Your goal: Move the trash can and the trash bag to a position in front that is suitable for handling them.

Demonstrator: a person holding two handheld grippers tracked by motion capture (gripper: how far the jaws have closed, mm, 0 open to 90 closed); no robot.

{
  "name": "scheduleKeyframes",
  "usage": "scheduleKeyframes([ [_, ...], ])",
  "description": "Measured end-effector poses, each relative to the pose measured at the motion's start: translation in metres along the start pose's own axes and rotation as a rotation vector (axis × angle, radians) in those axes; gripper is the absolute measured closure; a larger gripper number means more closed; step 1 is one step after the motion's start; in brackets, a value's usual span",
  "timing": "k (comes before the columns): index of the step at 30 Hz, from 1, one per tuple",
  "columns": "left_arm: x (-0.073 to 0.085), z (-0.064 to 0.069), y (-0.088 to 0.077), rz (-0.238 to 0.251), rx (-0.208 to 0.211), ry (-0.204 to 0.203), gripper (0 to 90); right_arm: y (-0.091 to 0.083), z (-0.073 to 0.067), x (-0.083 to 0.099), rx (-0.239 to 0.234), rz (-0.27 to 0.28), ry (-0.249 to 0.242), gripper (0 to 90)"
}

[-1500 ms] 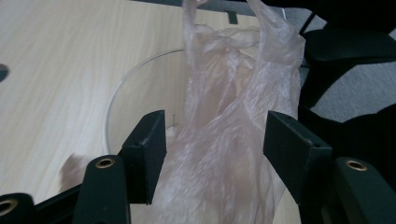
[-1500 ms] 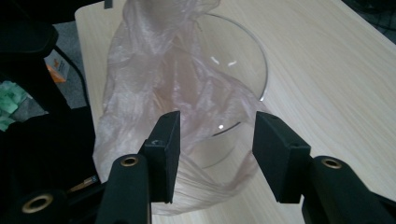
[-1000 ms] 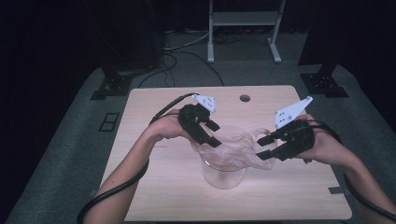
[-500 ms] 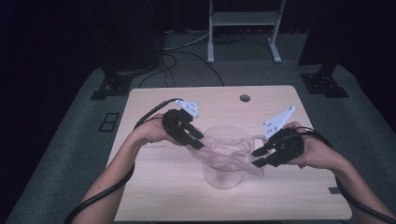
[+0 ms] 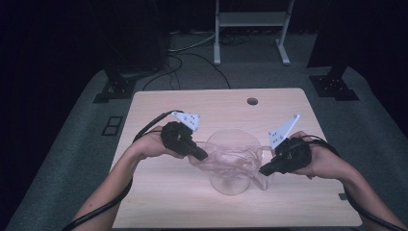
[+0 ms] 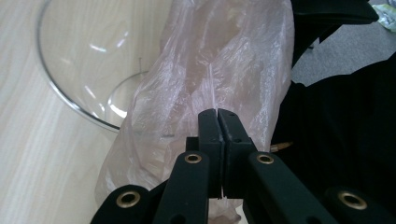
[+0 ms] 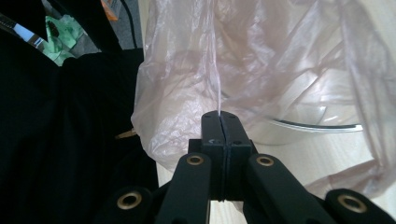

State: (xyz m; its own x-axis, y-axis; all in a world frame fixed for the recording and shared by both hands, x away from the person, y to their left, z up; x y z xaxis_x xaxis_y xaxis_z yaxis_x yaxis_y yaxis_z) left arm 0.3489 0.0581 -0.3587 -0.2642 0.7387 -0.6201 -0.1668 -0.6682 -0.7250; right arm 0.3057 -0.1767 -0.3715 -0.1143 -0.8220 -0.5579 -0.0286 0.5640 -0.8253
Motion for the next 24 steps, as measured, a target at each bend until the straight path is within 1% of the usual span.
scheduleKeyframes([
  [2, 0.003, 0.005, 0.004, 0.006, 0.015, 0.006, 88.4, 0.004, -0.001, 0.001, -0.007, -0.001, -0.003, 90.0],
  [4, 0.007, 0.010, 0.008, 0.011, 0.042, 0.013, 88.2, 0.009, -0.002, 0.002, -0.016, -0.006, -0.003, 90.0],
  [9, 0.016, 0.014, 0.021, 0.009, 0.076, 0.020, 87.1, 0.023, -0.002, 0.007, -0.041, -0.017, 0.012, 90.0],
  [10, 0.018, 0.013, 0.023, 0.012, 0.076, 0.013, 87.1, 0.026, -0.002, 0.008, -0.042, -0.020, 0.017, 90.0],
  [12, 0.023, 0.012, 0.026, 0.006, 0.082, 0.016, 86.9, 0.031, 0.000, 0.011, -0.045, -0.023, 0.023, 90.0],
  [14, 0.027, 0.011, 0.029, 0.014, 0.088, 0.003, 86.9, 0.035, 0.001, 0.013, -0.048, -0.023, 0.031, 90.0],
  [16, 0.030, 0.009, 0.033, 0.015, 0.085, -0.005, 86.9, 0.038, 0.003, 0.016, -0.045, -0.027, 0.042, 90.0],
  [18, 0.032, 0.008, 0.036, 0.009, 0.086, -0.007, 87.1, 0.040, 0.005, 0.017, -0.047, -0.019, 0.052, 90.0],
  [19, 0.033, 0.008, 0.038, 0.012, 0.085, -0.014, 87.5, 0.041, 0.006, 0.018, -0.041, -0.022, 0.051, 90.0],
  [24, 0.032, 0.007, 0.043, 0.006, 0.093, -0.006, 88.5, 0.047, 0.005, 0.017, -0.036, -0.031, 0.044, 90.0],
])
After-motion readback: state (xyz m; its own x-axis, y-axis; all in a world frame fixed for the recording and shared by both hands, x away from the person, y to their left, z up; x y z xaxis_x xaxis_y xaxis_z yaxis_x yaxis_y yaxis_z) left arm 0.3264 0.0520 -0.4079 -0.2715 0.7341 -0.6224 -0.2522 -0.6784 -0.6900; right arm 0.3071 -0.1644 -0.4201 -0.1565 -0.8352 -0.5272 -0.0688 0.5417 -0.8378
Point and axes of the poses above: each handheld gripper's, and its own axes: y roughly forward along the jaws, x roughly out of its underside, z roughly to its right, the point moved 7 cm from there along y, roughly forward along the jaws, and after that the axes turned 9 degrees about -y, right-handed, at the moved point
